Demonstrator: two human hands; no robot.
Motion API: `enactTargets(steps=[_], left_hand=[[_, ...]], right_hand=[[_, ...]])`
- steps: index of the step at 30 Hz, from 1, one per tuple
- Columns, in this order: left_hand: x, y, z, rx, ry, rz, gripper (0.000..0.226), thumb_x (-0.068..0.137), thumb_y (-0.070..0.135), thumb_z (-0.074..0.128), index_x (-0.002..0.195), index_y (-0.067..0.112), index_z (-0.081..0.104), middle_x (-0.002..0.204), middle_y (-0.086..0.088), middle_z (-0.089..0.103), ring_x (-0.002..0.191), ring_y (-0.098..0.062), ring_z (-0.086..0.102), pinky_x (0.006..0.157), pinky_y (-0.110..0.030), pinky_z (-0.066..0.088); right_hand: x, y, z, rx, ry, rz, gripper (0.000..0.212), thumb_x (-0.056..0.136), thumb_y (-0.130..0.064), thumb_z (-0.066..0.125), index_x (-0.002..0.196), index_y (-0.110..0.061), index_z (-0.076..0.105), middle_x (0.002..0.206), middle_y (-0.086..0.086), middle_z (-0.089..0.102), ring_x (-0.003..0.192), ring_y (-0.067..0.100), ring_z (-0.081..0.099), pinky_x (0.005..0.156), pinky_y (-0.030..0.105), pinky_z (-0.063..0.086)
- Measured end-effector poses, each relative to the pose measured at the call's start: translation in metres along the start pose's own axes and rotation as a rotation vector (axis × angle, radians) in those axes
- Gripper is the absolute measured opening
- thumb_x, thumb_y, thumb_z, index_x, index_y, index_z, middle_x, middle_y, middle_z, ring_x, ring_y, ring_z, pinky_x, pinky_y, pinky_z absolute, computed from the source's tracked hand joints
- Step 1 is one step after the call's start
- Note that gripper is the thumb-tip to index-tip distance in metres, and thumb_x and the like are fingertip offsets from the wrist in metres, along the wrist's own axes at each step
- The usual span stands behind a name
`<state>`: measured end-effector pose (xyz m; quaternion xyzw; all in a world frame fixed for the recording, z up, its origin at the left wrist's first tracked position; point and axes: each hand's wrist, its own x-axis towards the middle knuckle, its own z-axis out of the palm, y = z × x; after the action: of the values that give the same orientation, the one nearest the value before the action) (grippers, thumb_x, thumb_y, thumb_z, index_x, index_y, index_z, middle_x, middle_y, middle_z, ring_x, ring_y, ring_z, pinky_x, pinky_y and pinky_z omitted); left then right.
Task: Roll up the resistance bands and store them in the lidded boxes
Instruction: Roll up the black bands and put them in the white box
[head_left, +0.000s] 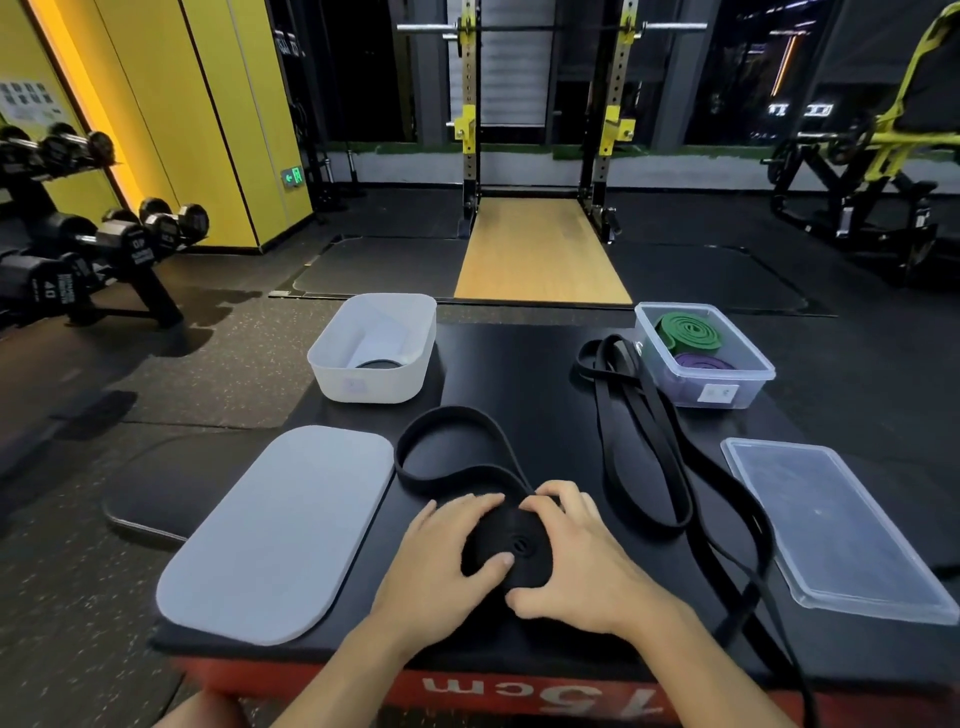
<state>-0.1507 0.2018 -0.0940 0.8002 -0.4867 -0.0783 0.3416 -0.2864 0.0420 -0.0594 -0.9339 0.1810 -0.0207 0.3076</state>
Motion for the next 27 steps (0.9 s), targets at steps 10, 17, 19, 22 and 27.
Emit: enactTargets(steps=[10,17,19,22,27], left_hand=[[-0.005,0.000,-0.002,-0.113,0.060,-0.084,0.045,0.086,0.054,0.073,0.129,0.043,0.062,0.113,0.027,0.063,0.114,0.003,0.057,0.098,-0.023,0.047],[-0.005,-0.001,-0.003,-0.216,0.061,-0.166,0.031,0.082,0.044,0.085,0.108,0.044,0.067,0.110,0.034,0.068,0.111,0.009,0.061,0.092,-0.013,0.045],[-0.006,-0.003,-0.003,-0.230,0.062,-0.170,0.029,0.079,0.049,0.086,0.103,0.045,0.069,0.113,0.032,0.069,0.116,0.011,0.059,0.097,-0.017,0.045],[-0.007,-0.006,-0.002,-0.237,0.072,-0.151,0.029,0.078,0.059,0.081,0.101,0.046,0.071,0.122,0.029,0.068,0.124,0.011,0.056,0.107,-0.027,0.046],[-0.009,-0.003,-0.004,-0.238,0.078,-0.093,0.040,0.077,0.067,0.075,0.111,0.047,0.071,0.128,0.028,0.065,0.126,0.008,0.055,0.110,-0.033,0.047]], right_hand=[[-0.013,-0.003,0.019,-0.186,0.265,0.050,0.092,0.057,-0.094,0.059,0.121,-0.029,0.045,0.117,-0.016,0.032,0.107,0.008,0.041,0.099,0.030,0.041],[-0.025,0.015,0.007,-0.046,0.066,-0.024,0.116,0.065,-0.074,0.075,0.159,-0.041,0.015,0.142,-0.028,0.020,0.135,-0.002,0.025,0.111,0.028,0.036],[-0.026,0.019,0.003,-0.017,0.025,-0.041,0.112,0.072,-0.060,0.076,0.161,-0.045,0.009,0.141,-0.032,0.020,0.135,-0.005,0.023,0.112,0.028,0.037],[-0.022,0.020,-0.002,-0.006,-0.005,-0.044,0.096,0.073,-0.048,0.073,0.157,-0.045,0.026,0.135,-0.032,0.021,0.130,-0.004,0.027,0.112,0.033,0.041],[-0.005,0.013,-0.012,-0.048,-0.132,0.015,0.106,0.065,-0.054,0.074,0.155,-0.054,0.019,0.128,-0.023,0.020,0.121,0.011,0.040,0.102,0.035,0.049]])
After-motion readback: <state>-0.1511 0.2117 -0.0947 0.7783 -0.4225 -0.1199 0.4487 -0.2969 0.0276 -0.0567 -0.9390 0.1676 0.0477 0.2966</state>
